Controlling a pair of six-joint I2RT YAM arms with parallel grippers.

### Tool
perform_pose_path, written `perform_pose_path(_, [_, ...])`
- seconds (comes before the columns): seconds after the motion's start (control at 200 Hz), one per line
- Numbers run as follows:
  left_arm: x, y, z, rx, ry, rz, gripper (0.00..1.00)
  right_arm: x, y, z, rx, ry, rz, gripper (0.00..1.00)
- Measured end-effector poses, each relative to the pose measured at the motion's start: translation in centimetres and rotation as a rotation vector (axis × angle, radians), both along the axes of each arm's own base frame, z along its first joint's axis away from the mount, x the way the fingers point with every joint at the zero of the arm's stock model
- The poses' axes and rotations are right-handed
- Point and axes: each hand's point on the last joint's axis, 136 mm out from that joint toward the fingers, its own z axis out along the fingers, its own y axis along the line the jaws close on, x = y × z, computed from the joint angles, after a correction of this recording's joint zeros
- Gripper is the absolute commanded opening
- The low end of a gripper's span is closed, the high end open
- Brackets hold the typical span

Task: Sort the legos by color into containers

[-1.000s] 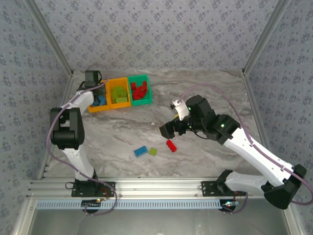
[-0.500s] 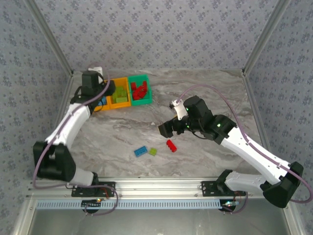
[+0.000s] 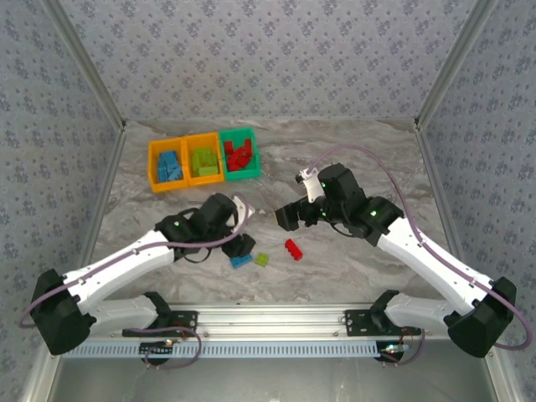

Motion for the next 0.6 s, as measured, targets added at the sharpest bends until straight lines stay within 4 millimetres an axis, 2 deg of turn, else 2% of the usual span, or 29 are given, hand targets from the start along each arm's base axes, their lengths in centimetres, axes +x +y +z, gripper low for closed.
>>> perform_pose_path(0.085, [-1.0,-0.2,-2.2,0.07,0.052,-0.034,0.64,0.0,0.1,-0.1,0.008,0.007,-0.001,1.0])
perform_pose_path(0.205, [-1.0,0.1,-5.8,0.183,0.121,-0.03,0.65,-0.1,0.2,0.0,0.015,0.01,0.002,1.0])
perform_pose_path(0.31, [-1.0,0.6,-8.1,0.258,0.161,-0.024,0.65,-0.1,0.2,0.0,0.016,0.01,0.002,1.0])
perform_pose_path(0.435, [-1.0,0.8,-10.0,0.322,0.207,-0.024,0.63,-0.1,0.0,0.0,0.017,0.008,0.0,1.0])
perform_pose_path(0.6, [-0.8,0.5,-11.1,0.364,0.239,-0.027,0.56,-0.4,-0.2,0.2,0.023,0.003,-0.001,1.0])
